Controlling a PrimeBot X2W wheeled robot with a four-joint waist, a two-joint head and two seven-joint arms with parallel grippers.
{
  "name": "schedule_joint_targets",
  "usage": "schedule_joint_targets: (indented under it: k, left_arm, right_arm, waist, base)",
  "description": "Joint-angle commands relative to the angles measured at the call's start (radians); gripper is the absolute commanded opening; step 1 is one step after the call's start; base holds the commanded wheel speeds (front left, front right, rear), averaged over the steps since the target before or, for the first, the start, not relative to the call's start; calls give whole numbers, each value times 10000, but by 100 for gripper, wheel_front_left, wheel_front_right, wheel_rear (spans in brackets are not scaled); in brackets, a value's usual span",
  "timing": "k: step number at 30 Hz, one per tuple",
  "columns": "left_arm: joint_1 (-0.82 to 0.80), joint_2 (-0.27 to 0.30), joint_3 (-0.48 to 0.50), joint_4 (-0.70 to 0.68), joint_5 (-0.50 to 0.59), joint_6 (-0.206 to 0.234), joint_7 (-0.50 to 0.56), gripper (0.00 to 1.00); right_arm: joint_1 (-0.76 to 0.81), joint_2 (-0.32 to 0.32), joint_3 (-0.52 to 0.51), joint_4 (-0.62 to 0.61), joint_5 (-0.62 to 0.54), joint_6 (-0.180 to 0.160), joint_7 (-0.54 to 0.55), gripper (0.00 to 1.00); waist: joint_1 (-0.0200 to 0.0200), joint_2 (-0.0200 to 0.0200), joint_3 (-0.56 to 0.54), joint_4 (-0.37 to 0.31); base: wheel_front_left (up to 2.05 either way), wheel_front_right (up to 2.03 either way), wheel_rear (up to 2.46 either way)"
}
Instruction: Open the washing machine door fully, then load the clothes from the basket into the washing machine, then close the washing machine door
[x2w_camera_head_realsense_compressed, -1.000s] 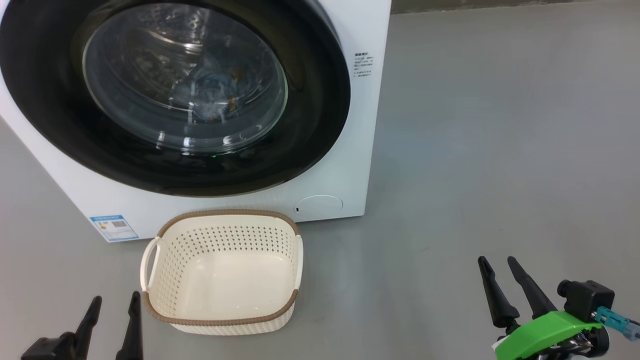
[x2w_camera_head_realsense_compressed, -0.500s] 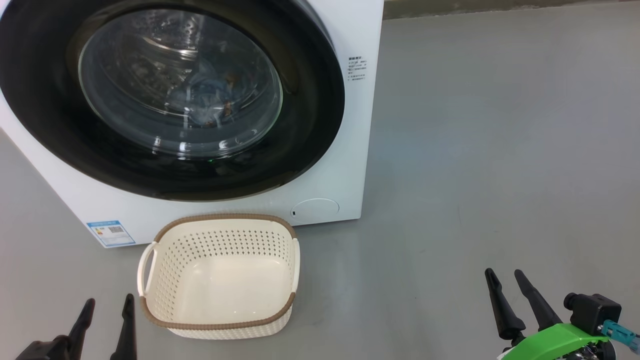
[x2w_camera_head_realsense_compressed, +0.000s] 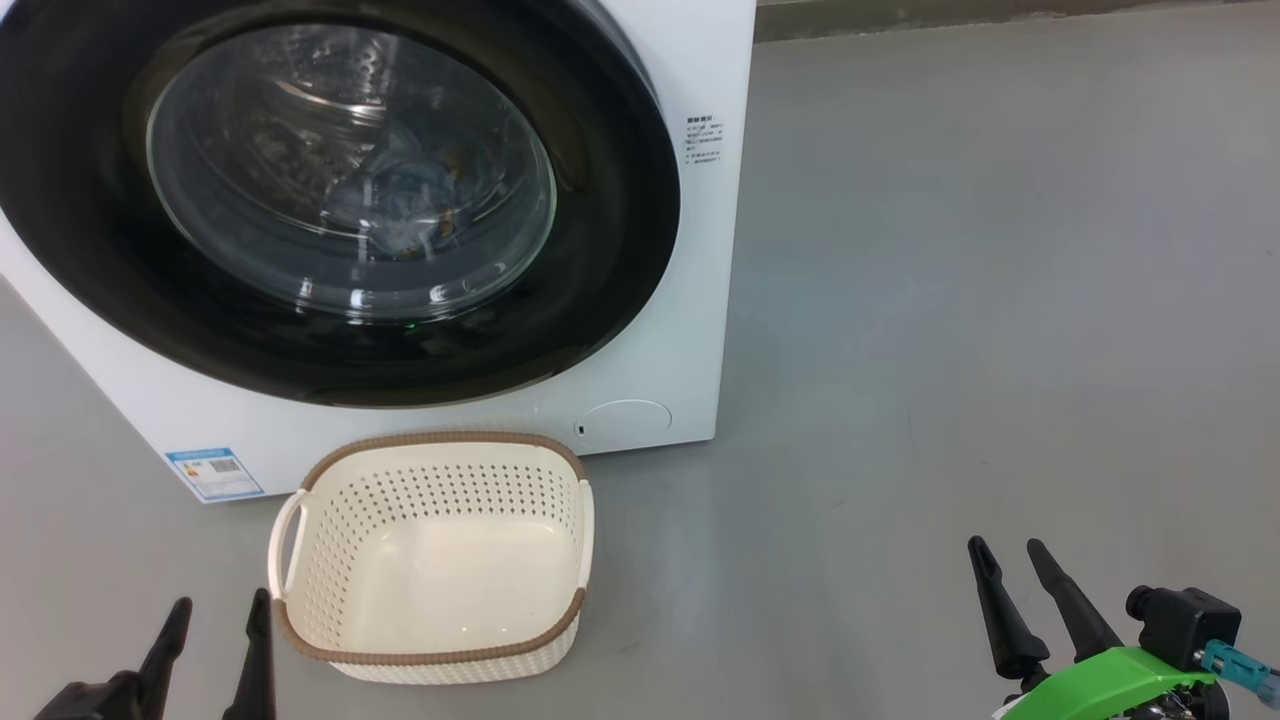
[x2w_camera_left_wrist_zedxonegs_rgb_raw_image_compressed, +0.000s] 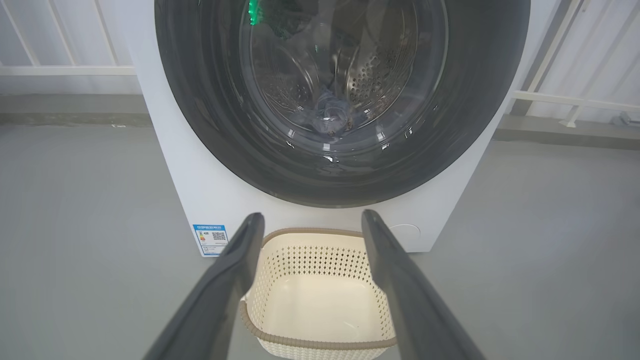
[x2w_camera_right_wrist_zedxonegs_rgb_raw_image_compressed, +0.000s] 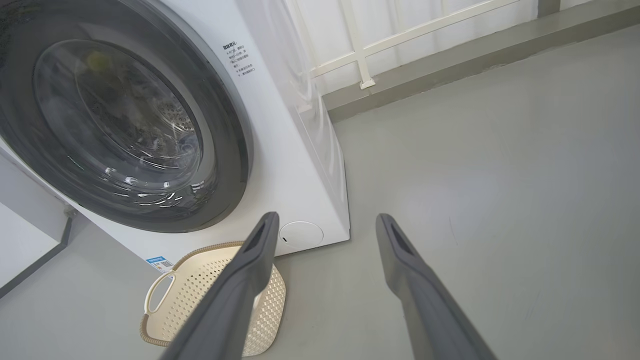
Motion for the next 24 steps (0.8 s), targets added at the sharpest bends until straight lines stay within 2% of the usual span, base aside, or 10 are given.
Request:
schedule_joint_targets:
  k: [1,2,3,10,15,19,24]
  left_arm:
    - [-126,221,342,-155,27,-27,-65,100]
    - [-126,223,337,-136,10,-27,-65,100]
    - [2,0,-11,46,-2,-2,0,0]
    - [74,-344,-96,427,-208,1,81,0]
    - [30,-391,-42,393,-711,0,235,0]
    - [-16,-428,-2,383,-1105,-1,347,0]
    - [-81,-475,49,365,-1607,-2,491,0]
  right_arm:
    - [-35,-95,188,-259,-9,14,-48,100]
    - [-32,-89,183,-262,-11,14,-48,100]
    - [1,4,-2,-4,0,0,0,0]
    - [70,194,51,389,172,0,64,0]
    - [72,242,-41,298,592,1,210,0]
    - [62,280,-110,244,920,1,324,0]
    - [40,329,-200,170,1335,2,470,0]
  waist:
    - [0,0,-11,-6]
    - [0,0,-17,-9]
    - [0,0,-18,-10]
    - [1,0,-22,-5]
    - [22,0,-55,28]
    - [2,0,-44,50]
    - [0,0,-46,78]
  base:
    - [0,0,0]
    - [0,0,0]
    - [0,0,0]
    - [0,0,0]
    - [0,0,0]
    - [0,0,0]
    - [0,0,0]
